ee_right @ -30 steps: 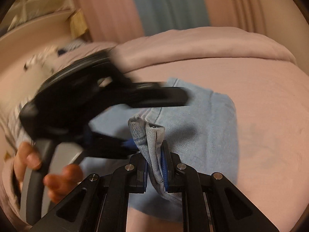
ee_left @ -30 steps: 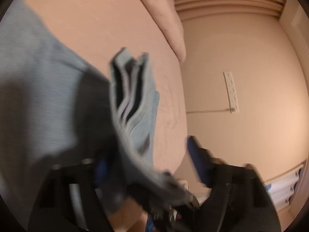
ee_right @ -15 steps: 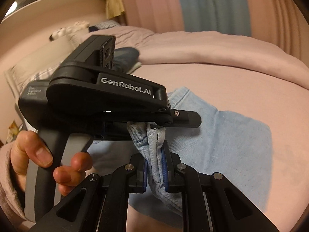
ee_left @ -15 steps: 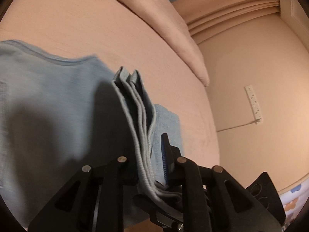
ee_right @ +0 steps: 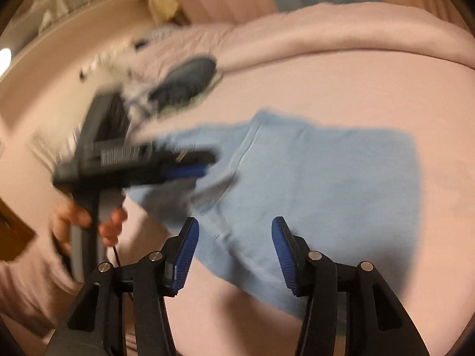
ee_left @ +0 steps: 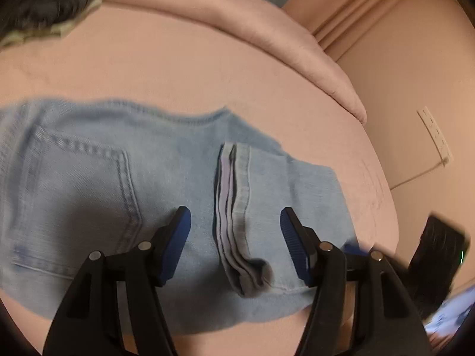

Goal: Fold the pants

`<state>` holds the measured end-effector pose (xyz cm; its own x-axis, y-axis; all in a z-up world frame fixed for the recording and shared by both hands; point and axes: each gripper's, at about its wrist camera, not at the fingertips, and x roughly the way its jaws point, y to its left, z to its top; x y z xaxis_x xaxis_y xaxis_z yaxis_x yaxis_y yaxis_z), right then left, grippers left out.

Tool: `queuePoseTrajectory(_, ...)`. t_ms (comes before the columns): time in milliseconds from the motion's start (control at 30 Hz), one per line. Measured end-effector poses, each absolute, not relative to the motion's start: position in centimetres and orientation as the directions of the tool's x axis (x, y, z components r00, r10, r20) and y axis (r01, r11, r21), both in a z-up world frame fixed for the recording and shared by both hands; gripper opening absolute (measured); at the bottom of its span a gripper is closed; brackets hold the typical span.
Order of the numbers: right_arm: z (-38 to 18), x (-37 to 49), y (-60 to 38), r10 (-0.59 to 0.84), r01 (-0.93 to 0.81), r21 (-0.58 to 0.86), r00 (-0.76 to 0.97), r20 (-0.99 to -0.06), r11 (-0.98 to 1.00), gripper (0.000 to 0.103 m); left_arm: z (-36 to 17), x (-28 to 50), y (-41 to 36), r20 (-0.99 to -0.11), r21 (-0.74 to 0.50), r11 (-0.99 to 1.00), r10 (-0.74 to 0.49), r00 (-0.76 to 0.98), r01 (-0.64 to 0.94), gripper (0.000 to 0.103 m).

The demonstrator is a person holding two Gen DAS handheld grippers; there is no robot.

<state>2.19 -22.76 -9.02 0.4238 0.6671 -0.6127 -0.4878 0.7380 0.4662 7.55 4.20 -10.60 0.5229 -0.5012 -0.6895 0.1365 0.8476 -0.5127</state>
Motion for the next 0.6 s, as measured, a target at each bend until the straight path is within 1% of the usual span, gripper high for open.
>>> queuePoseTrajectory(67,-8.2,3.2,-25.1,0.650,-0.453,0.469,0.470,-0.597,0.758,0.052,-10.2,7.7,3.4,-0.677,-0.507,0.845,-0.514,0.527,0.173,0.061)
queuePoseTrajectory(100,-8.0,4.3,-26.3,0.605,-0.419,0.438,0.510,-0.611,0.795,0.052,-9.7,7.3,2.4,-0.669,-0.498,0.841,-0.528,0.524,0.212,0.061)
queuePoseTrajectory(167,-8.0,6.7,-27.2,0.528,-0.363,0.385,0.537,-0.658,0.849,0.050,-9.4,7.1,0.4,-0.659,-0.491,0.829,-0.554,0.508,0.267,0.061)
queuePoseTrajectory(233,-8.8,9.1,-27.7,0.513,-0.348,0.378,0.530,-0.676,0.858,0.032,-10.3,6.7,-2.5,-0.662,-0.487,0.813,-0.582,0.473,0.319,0.061)
queuePoseTrajectory(300,-10.3,11.3,-27.6,0.473,-0.317,0.354,0.511,-0.718,0.880,0.029,-11.5,7.0,-3.9,-0.693,-0.459,0.826,-0.564,0.450,0.328,0.060)
queuePoseTrajectory(333,-11.0,11.9,-27.0,0.453,-0.304,0.340,0.501,-0.737,0.890,0.021,-12.5,7.1,-4.3,-0.718,-0.437,0.841,-0.540,0.439,0.319,0.059)
queuePoseTrajectory(367,-11.8,12.7,-26.7,0.433,-0.289,0.328,0.487,-0.759,0.899,0.017,-13.3,7.2,-4.4,-0.737,-0.424,0.854,-0.518,0.433,0.301,0.059)
queuePoseTrajectory(400,-12.9,13.3,-26.6,0.410,-0.271,0.316,0.459,-0.788,0.909,0.007,-14.5,7.2,-4.1,-0.758,-0.420,0.865,-0.501,0.418,0.274,0.055)
queuePoseTrajectory(433,-13.8,13.8,-26.5,0.389,-0.256,0.303,0.438,-0.810,0.918,0.000,-15.0,7.0,-3.7,-0.755,-0.430,0.863,-0.505,0.418,0.266,0.054)
queuePoseTrajectory(467,-14.1,13.8,-26.6,0.402,-0.256,0.316,0.442,-0.802,0.913,0.000,-15.1,6.6,-3.1,-0.743,-0.441,0.857,-0.515,0.427,0.266,0.052)
queuePoseTrajectory(533,-14.0,13.5,-27.1,0.438,-0.243,0.366,0.433,-0.788,0.898,0.000,-15.2,6.5,-2.2,-0.733,-0.469,0.846,-0.532,0.424,0.252,0.051)
queuePoseTrajectory(600,-13.5,12.9,-27.6,0.432,-0.235,0.364,0.430,-0.793,0.901,0.000,-15.5,6.8,-2.0,-0.734,-0.485,0.842,-0.539,0.413,0.237,0.051)
